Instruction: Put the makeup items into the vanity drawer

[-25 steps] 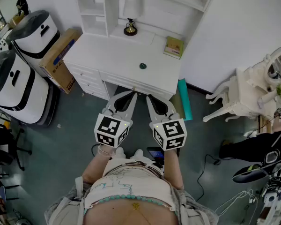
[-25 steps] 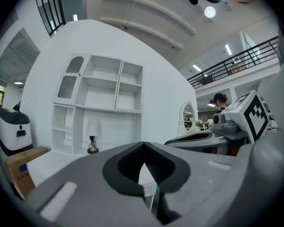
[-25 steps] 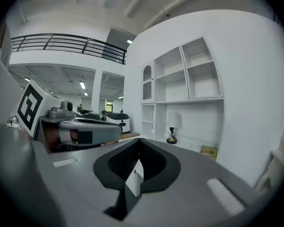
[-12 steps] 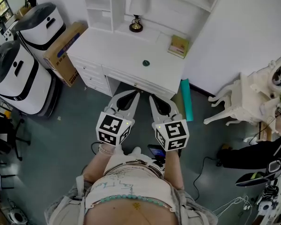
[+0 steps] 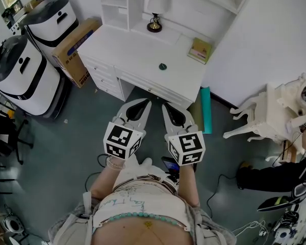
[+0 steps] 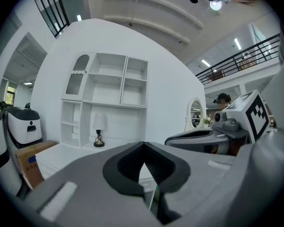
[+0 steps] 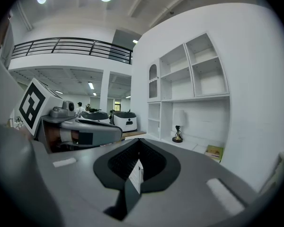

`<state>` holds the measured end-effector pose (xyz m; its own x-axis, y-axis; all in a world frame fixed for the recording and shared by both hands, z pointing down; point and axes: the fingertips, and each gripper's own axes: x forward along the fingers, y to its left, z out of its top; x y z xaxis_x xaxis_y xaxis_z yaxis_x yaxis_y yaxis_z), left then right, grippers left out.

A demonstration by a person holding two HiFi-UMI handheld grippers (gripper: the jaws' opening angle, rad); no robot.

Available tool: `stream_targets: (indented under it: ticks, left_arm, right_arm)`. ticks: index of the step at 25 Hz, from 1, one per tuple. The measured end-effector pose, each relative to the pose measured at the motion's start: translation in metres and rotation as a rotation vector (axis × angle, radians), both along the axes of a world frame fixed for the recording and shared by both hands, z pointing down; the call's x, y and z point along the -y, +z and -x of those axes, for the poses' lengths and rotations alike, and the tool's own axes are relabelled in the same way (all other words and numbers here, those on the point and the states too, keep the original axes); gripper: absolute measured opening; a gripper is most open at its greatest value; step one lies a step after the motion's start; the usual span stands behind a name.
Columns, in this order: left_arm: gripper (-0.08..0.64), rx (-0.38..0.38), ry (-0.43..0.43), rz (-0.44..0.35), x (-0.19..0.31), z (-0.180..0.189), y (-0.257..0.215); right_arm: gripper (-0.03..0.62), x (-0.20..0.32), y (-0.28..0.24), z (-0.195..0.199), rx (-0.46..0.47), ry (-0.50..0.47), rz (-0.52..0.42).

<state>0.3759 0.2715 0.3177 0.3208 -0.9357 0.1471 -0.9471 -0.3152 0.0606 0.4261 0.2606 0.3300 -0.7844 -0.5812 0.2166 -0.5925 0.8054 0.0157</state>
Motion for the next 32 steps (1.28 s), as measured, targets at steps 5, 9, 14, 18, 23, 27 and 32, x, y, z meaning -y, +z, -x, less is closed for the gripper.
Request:
stream_targets:
  ticks: [5, 9, 14, 18, 23, 27, 32]
  left_arm:
    - [0.001, -0.019, -0.018, -0.001, 0.003, 0.004, -0.002]
    - [0.001, -0.027, -0.015, -0.001, 0.012, 0.010, -0.001]
    - [0.001, -0.041, 0.007, 0.001, 0.027, 0.020, 0.001]
    - [0.001, -0.041, 0.030, -0.002, 0.044, 0.030, 0.000]
    - [0.001, -0.036, 0.065, -0.004, 0.073, 0.046, 0.000]
    - [0.001, -0.044, 0.100, -0.008, 0.096, 0.057, -0.002]
    - [0.001, -0.051, 0.131, -0.007, 0.118, 0.079, -0.001]
  right_arm:
    - [0.028, 0.003, 0.000, 0.003, -0.003, -0.011, 0.002]
    - [0.028, 0.012, -0.001, 0.008, 0.001, -0.003, 0.003]
    - [0.028, 0.025, 0.001, 0.018, -0.012, 0.018, 0.001]
    - [0.028, 0.041, 0.001, 0.029, -0.022, 0.036, -0.002]
    - [0.028, 0.065, -0.001, 0.048, -0.026, 0.055, -0.010]
    - [0.028, 0.085, -0.003, 0.063, -0.036, 0.075, -0.016]
    - [0.028, 0.106, -0.003, 0.083, -0.049, 0.112, -0.021]
